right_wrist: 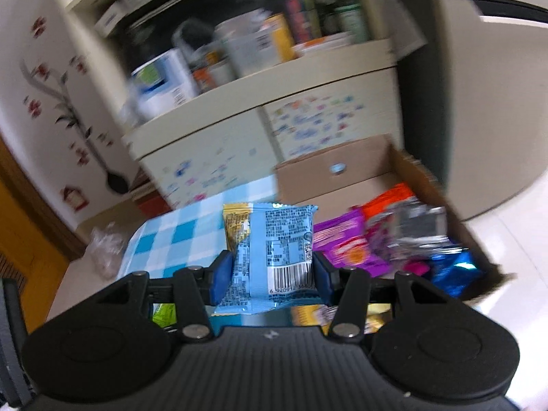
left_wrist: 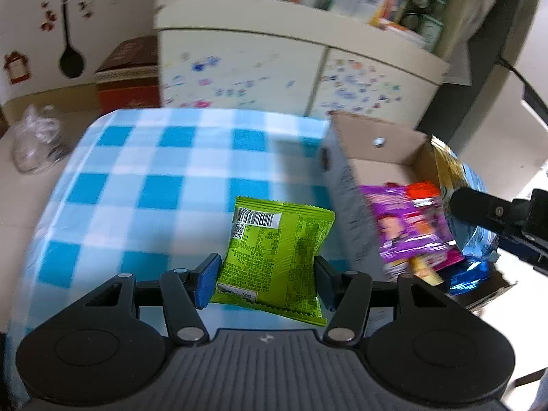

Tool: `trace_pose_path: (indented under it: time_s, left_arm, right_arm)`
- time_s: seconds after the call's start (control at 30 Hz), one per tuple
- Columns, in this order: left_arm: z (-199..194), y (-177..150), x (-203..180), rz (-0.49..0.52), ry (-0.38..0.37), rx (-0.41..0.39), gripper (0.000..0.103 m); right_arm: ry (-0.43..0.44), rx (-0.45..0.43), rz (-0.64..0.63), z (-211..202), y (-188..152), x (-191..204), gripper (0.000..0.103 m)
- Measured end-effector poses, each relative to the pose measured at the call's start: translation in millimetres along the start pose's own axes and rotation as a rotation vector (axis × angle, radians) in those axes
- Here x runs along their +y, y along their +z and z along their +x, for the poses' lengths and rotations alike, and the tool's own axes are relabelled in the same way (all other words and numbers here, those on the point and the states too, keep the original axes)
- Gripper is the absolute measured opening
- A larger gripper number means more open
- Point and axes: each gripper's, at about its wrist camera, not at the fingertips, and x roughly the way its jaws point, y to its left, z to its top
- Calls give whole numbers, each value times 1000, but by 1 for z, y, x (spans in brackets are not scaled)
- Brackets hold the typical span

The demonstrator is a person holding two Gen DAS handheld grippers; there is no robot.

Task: Organize snacks
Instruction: 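Carry the green packet and blue-yellow packet with both grippers over the box, then open both grippers to drop the green and blue-yellow packets into the box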

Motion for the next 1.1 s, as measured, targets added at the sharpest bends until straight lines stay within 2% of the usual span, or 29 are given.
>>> trace_pose_path:
  time_s: [0.27,0.43,0.83,0.87,0.9,0.93,1.0,1.07,1.1]
  left_arm:
    - [7,20,-50,55,-56,-30,63]
    - [14,33,-69,70,-75,-36,63]
    - [36,66,-112,177,-80,-60,64]
    - [38,68,-116,194,-76,-62,65]
    - [38,68,-119,208,-67,-66,68]
    - [37,69,-123,222,-49,-71,77]
    - [34,69,-126,245,-12,-95,90]
    - [30,69,-127,256,9,-105,94]
    - [29,70,-125,256,9,-103,94]
  right_arm:
    - [-49,-79,179,-23,13,-48,51]
    - [-76,-109,247,-28,16,-65,51]
    - [-96,-60,374,-7,9,-83,51]
    - [-101,-52,381,-4,8,-84,53]
    - [-109,-47,395,-1,7,-85,53]
    - [-110,-47,407,0,7,-85,54]
    - [-98,-47,419,0,6,-86,61]
    - [-92,-60,414,-2,6,-84,70]
    - [-95,-66,408,-3,7,-83,71]
